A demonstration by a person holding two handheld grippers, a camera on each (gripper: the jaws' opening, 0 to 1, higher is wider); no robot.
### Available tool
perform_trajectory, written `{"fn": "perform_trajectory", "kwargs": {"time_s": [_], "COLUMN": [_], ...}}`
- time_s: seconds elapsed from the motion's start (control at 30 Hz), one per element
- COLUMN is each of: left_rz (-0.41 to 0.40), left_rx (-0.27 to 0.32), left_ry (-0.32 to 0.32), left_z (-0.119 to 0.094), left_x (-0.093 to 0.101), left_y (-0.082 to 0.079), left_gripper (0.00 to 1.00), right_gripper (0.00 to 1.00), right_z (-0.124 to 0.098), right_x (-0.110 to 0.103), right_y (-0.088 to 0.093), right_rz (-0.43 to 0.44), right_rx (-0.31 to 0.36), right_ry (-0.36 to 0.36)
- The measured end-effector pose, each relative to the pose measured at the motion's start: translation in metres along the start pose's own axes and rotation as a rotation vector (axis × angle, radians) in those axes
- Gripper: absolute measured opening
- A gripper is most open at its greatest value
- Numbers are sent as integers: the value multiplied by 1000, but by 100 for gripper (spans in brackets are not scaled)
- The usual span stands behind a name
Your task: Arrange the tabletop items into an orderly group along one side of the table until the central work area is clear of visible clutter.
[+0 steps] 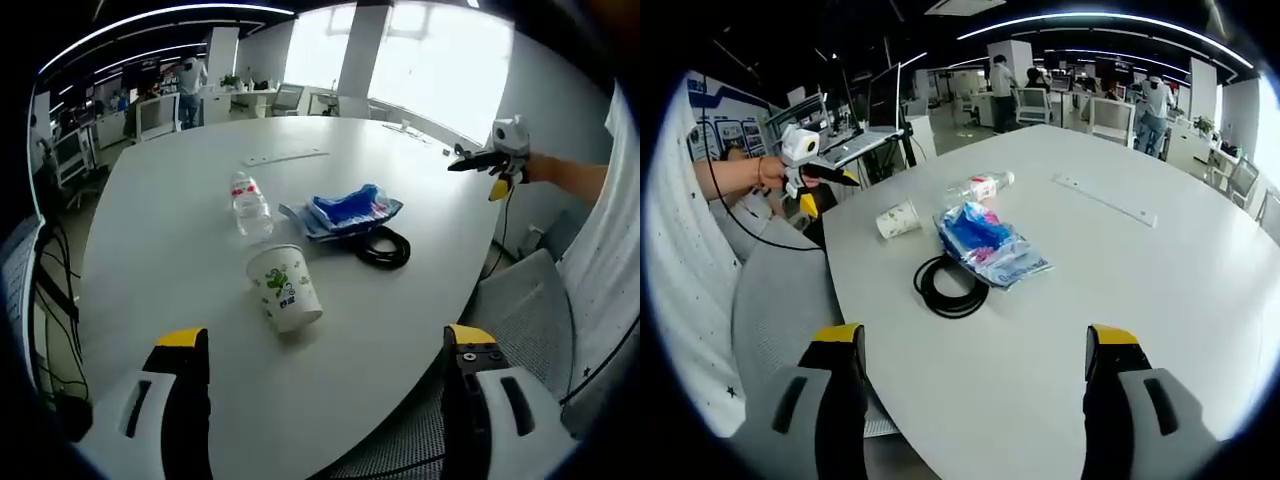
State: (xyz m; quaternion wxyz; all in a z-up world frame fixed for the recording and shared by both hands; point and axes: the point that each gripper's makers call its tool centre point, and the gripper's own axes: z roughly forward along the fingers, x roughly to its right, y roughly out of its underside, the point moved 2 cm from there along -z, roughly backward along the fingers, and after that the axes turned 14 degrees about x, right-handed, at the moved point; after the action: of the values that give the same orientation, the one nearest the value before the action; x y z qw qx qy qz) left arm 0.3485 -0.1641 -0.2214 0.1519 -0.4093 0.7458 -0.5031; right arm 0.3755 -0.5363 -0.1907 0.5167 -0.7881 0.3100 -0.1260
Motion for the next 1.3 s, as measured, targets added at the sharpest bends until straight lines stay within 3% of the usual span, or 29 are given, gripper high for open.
{"fn": "perform_trajectory", "kwargs": {"time_s": [1.3], "left_rz": [25], "left_rx": [3], "left_ry": [9], "left_z": [3], "left_x": [0], "left_y": [-12], "left_gripper": [100], "right_gripper": [90], "right_z": [4], "right_x": [4], "right_y": [-8], "right_rz": [-7], "right_rx": [12], "right_ry": [-7]}}
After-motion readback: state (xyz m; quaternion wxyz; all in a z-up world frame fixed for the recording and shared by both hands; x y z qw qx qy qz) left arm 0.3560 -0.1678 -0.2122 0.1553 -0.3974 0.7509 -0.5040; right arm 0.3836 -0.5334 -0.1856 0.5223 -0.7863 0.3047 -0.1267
